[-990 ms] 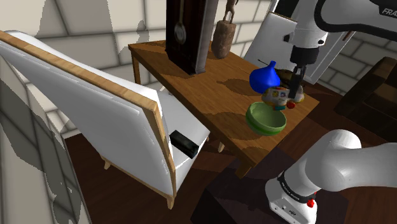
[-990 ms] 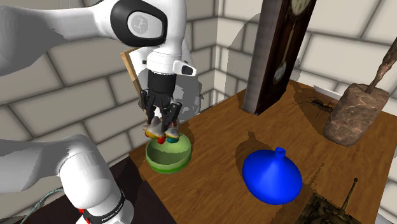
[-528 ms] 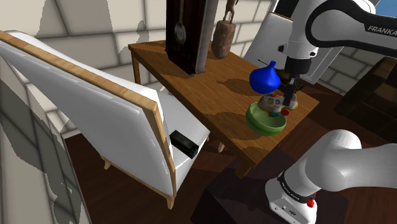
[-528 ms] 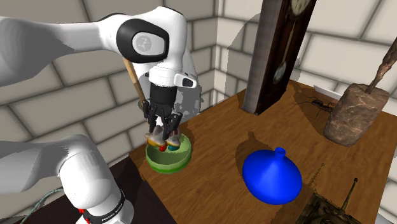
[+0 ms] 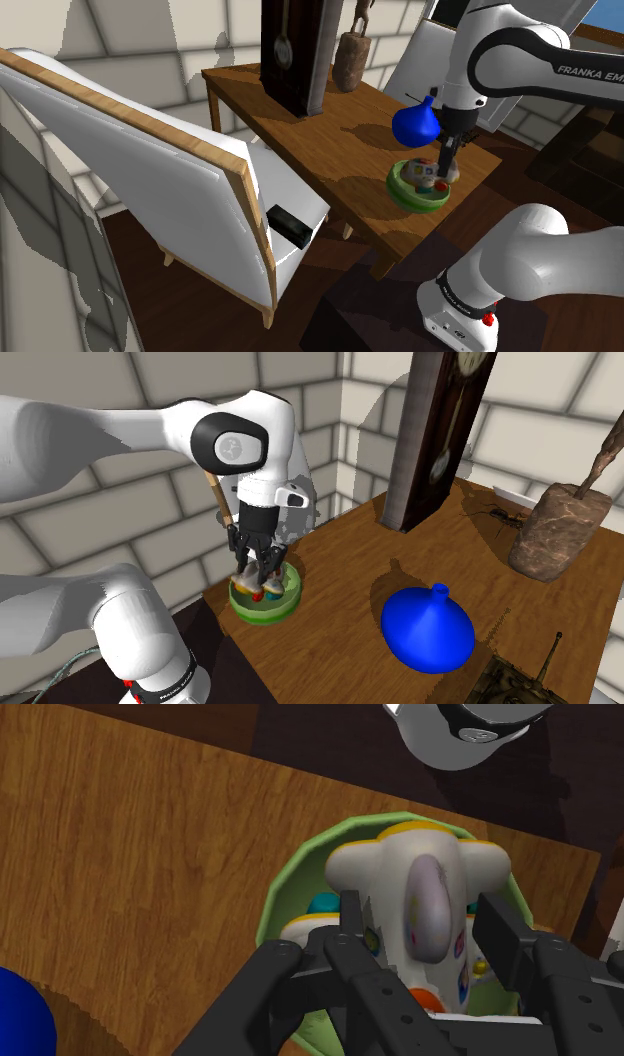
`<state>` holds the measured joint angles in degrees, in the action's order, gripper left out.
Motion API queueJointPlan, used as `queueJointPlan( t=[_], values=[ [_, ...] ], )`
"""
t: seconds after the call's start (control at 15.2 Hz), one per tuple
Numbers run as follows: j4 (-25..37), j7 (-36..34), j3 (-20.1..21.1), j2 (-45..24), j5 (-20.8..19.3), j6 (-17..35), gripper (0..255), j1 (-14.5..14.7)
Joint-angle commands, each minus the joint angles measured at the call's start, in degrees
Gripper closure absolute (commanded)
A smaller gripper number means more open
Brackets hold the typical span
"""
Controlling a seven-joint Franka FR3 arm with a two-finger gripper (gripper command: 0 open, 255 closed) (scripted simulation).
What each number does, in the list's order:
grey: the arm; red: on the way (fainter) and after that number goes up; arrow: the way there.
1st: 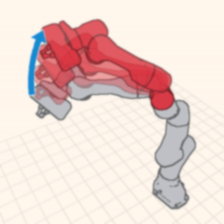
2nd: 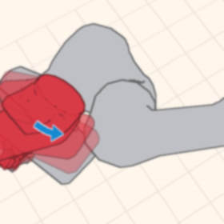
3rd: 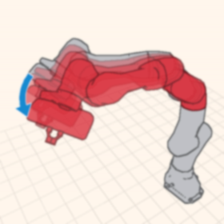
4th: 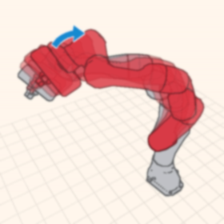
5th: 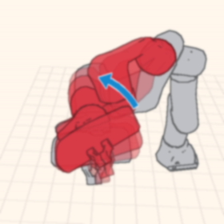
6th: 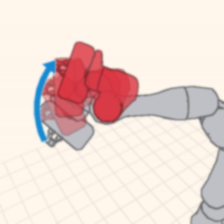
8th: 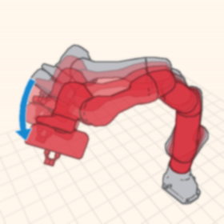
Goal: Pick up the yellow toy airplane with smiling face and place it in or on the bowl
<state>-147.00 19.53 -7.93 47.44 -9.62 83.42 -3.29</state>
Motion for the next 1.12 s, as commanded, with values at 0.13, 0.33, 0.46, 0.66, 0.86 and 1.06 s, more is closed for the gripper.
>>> queueJointPlan(
  t=[0.13, 0.33, 0.46, 0.66, 0.86, 1.06],
  values=[
    [-0.31, 0.03, -0.07, 0.11, -0.08, 0.26, 255, -0.04],
    [-0.31, 0.03, -0.07, 0.11, -0.08, 0.26, 255, -0.04],
    [-0.31, 0.03, -0.07, 0.12, -0.08, 0.25, 0, -0.04],
    [-0.31, 0.02, -0.07, 0.12, -0.08, 0.25, 0, -0.04],
    [4.34, 0.12, 0.40, -1.65, 0.48, -2.64, 0, 0.28],
    [8.62, 0.22, 0.77, -3.37, 0.91, -5.21, 0, 0.52]
  ],
)
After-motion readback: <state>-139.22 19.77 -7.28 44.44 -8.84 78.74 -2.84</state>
